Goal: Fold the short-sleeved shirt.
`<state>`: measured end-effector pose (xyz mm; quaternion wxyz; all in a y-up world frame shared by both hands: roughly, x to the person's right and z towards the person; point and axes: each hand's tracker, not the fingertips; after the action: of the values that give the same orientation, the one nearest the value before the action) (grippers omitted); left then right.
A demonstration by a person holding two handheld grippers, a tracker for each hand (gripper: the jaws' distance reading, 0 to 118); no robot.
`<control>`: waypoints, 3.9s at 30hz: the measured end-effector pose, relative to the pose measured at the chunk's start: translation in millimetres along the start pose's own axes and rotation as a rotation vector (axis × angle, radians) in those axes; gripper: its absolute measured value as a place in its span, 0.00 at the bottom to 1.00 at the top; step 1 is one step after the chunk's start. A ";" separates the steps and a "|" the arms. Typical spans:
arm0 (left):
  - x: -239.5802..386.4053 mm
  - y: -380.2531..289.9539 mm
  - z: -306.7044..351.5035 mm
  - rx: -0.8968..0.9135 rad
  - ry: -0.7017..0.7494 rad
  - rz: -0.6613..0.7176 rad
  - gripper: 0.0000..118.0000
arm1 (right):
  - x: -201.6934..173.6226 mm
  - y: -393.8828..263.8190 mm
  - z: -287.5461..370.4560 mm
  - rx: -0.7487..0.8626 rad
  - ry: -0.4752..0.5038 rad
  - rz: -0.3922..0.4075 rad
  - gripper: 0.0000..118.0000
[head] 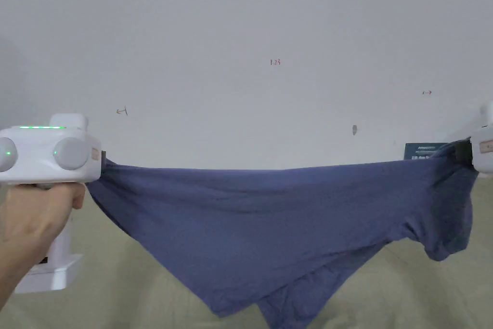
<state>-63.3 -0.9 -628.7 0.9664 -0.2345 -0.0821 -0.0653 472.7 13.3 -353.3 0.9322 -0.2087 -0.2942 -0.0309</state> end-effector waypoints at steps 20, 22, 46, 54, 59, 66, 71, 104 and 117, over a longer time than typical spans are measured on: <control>-61.0 -246.6 89.7 -0.316 -0.123 -0.046 0.00 | 50.9 -265.0 155.4 -0.301 0.093 -0.087 0.07; -72.2 -266.4 108.5 -0.332 -0.132 -0.030 0.00 | 55.5 -287.7 178.6 -0.318 0.094 -0.096 0.07; -66.5 -327.2 195.0 -0.225 -0.203 0.037 0.87 | 27.6 -314.0 248.4 -0.193 0.093 -0.073 0.98; -36.1 -315.0 289.0 0.056 -0.260 0.030 0.00 | -34.5 -306.0 316.8 0.060 0.104 -0.085 0.01; -38.8 -312.2 307.0 0.121 -0.234 -0.031 0.00 | -64.7 -307.8 338.2 0.113 0.110 -0.044 0.01; -80.5 -329.1 276.1 -0.008 -0.176 -0.031 0.00 | -99.2 -315.1 346.4 0.121 0.134 0.010 0.01; -116.1 -345.7 235.6 -0.147 -0.150 0.002 0.00 | -119.8 -320.0 339.7 0.099 0.156 0.037 0.01; -101.7 -374.0 114.4 -0.454 -0.253 0.004 0.00 | -101.6 -293.8 126.7 -0.231 0.254 0.069 0.01; -97.6 -375.6 109.8 -0.482 -0.240 0.046 0.00 | -117.0 -227.6 -97.5 -0.530 0.391 0.166 0.92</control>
<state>-234.7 -272.5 -384.7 0.8673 -0.4656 -0.1728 -0.0328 387.4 -241.4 -406.7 0.8836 -0.4570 -0.0734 -0.0700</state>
